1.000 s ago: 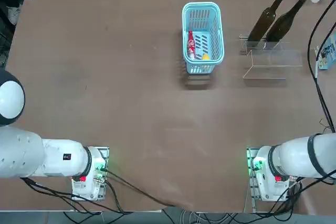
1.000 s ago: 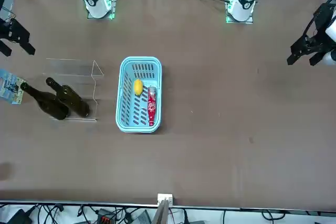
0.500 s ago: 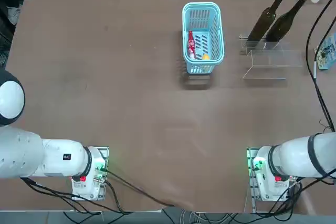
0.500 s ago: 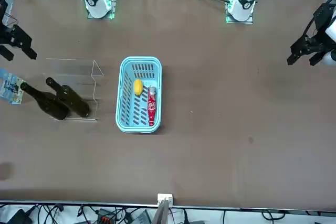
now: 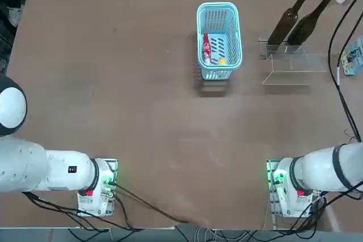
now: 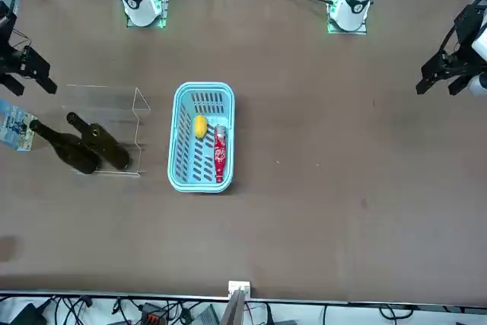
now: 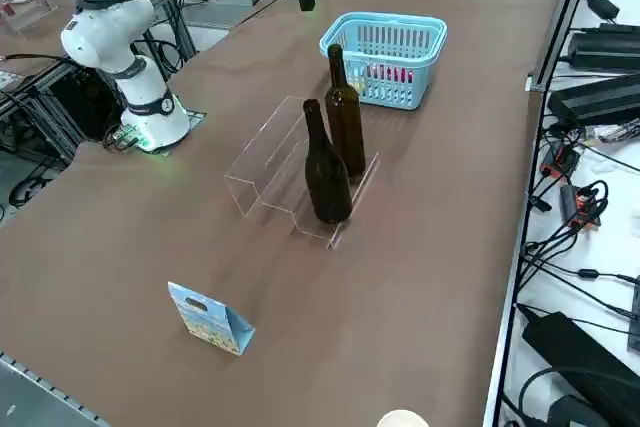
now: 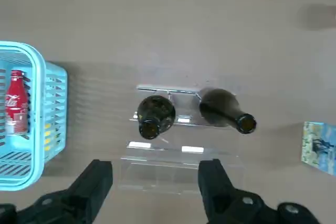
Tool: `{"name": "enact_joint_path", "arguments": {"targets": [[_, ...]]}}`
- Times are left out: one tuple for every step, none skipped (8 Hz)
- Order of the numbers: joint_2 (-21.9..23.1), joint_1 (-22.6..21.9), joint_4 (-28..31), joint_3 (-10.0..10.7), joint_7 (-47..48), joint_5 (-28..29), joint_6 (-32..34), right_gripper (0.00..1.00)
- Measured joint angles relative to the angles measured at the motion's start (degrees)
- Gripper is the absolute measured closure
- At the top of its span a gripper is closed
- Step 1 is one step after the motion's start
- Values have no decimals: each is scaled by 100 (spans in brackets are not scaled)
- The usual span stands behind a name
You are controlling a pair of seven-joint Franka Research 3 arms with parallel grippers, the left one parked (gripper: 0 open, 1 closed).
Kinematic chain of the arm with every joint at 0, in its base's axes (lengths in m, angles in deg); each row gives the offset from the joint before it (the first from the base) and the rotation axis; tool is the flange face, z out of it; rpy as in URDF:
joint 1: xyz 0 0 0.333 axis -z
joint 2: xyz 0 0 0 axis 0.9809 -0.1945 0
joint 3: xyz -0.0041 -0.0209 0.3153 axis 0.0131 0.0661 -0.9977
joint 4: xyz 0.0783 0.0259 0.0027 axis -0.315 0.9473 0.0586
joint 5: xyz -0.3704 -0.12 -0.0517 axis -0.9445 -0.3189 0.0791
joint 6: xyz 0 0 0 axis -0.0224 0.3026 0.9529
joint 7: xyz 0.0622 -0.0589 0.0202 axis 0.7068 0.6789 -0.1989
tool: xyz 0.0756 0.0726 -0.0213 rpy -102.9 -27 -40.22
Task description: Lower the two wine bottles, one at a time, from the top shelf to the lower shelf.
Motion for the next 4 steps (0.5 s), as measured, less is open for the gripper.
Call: {"name": "enact_joint_path", "arguments": {"targets": [[-32,0,9,4,0,60,-33,0],[-66,0,30,6,0,74,-73,0],[-85,0,75,7,0,75,-123,0],[-97,0,166,13,0,75,-226,0]]}}
